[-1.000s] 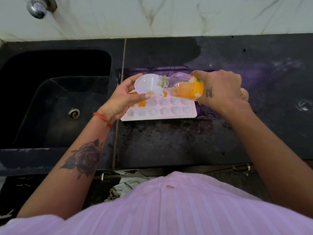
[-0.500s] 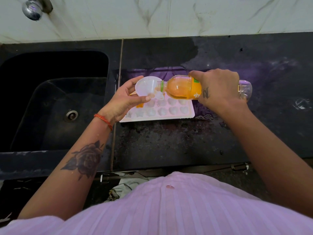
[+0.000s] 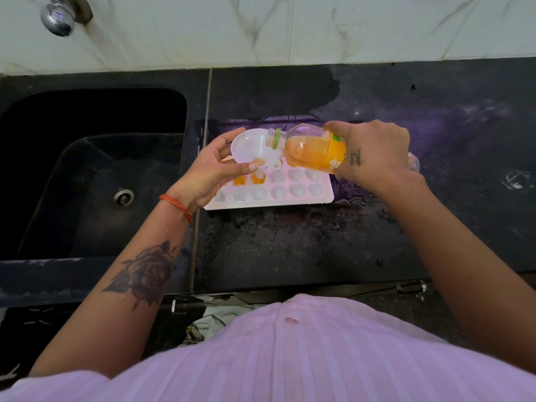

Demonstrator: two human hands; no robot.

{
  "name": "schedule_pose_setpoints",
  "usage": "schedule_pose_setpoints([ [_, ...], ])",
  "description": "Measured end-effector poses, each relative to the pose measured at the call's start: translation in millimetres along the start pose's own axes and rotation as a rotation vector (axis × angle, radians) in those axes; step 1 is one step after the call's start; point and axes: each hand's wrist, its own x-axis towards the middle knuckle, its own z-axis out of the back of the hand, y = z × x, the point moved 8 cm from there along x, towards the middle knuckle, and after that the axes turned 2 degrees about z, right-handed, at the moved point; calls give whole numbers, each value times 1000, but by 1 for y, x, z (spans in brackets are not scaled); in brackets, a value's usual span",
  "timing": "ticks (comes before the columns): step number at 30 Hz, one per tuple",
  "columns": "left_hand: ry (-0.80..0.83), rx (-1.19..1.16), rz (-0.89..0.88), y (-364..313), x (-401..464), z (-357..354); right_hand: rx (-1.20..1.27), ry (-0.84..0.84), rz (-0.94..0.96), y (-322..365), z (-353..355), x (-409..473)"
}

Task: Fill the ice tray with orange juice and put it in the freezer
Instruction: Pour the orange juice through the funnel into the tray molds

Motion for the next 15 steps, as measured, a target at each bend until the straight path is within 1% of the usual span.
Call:
schedule_pose_setpoints([
  [5, 17, -22, -22, -3, 1, -2, 42, 42, -29, -6, -3, -5],
  [10, 35, 9, -19, -4, 4, -14, 20, 64, -56, -15, 0, -12],
  [15, 56, 20, -13, 0, 8, -23, -5, 26, -63, -24, 2, -17],
])
